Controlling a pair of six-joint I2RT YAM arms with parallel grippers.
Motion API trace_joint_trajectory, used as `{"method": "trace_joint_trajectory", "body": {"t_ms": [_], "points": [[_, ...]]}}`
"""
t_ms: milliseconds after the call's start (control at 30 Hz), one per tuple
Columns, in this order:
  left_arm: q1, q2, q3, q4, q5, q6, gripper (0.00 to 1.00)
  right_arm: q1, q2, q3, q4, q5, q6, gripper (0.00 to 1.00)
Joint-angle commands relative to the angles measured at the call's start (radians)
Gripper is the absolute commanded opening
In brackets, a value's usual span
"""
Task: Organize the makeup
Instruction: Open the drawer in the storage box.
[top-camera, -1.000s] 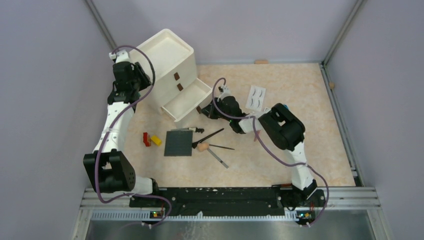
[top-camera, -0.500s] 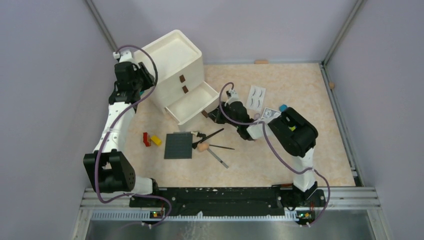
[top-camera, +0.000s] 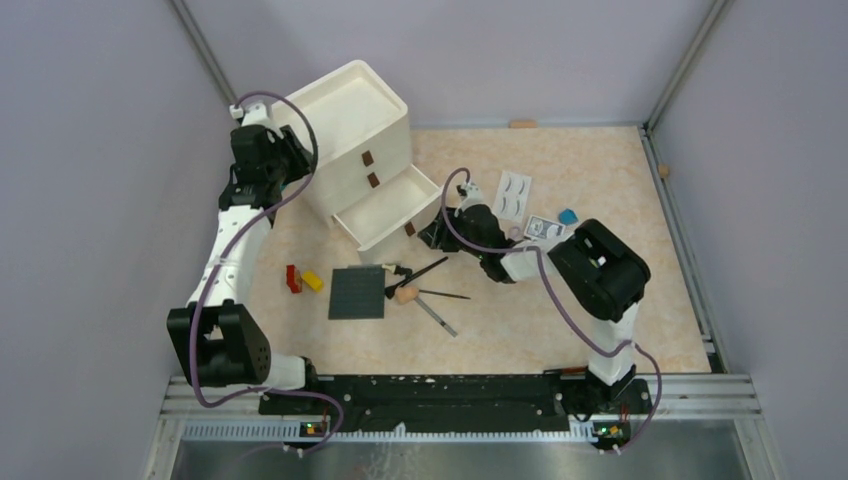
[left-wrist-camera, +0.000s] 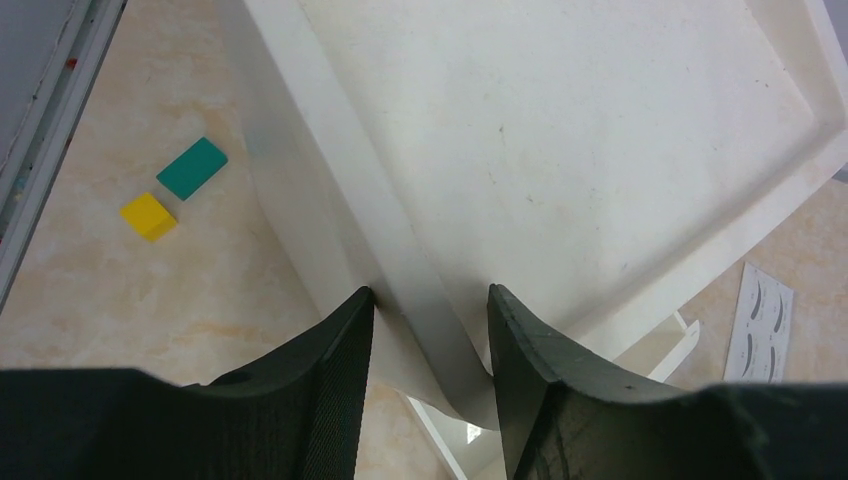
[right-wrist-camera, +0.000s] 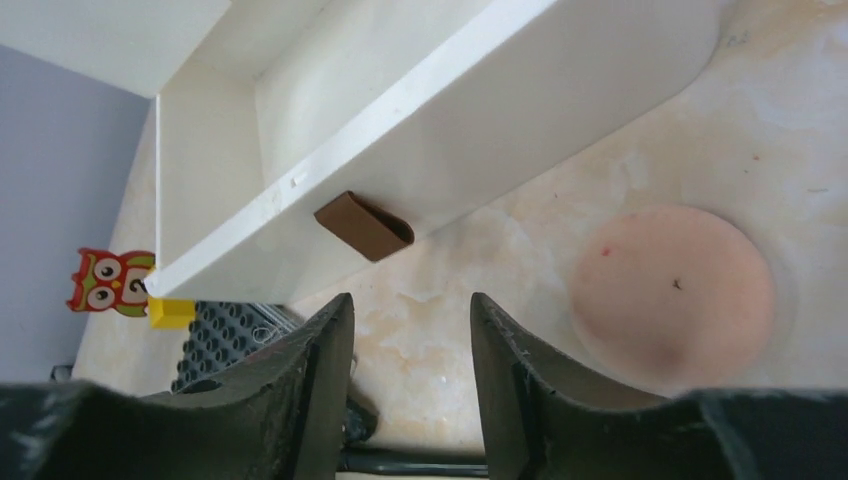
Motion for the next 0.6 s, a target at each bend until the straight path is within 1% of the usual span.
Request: {"method": "trace_joint_trajectory", "body": {"t_ms": [0, 100, 200, 233, 400, 500, 567], "points": [[-0.013, -0.019, -0.035, -0.107, 0.07, 0.013, 0.52, -0.002, -0.111, -0.024, -0.024, 0.021, -0.077, 0.49], [-0.014, -0.044, -0.043, -0.104, 0.066, 0.016, 0.53, 0.002, -0.146, -0.024, -0.071, -0.017, -0.149, 0.52], [-0.022, -0.082, -0.059, -0.102, 0.048, 0.02, 0.58, 0.024, -0.165, 0.018, -0.171, -0.086, -0.262, 0.52], [-0.024, -0.101, -0.068, -0.102, 0.044, 0.02, 0.59, 0.038, -0.171, 0.028, -0.209, -0.088, -0.307, 0.52], [-0.029, -0.225, -0.133, -0.108, 0.013, 0.032, 0.64, 0.101, -0.194, 0.075, -0.426, -0.01, -0.504, 0.52], [-0.03, -0.301, -0.181, -0.099, -0.031, 0.06, 0.66, 0.119, -0.222, 0.075, -0.543, 0.032, -0.567, 0.54], [-0.033, -0.342, -0.211, -0.085, -0.053, 0.075, 0.66, 0.123, -0.256, 0.049, -0.582, 0.03, -0.595, 0.57]]}}
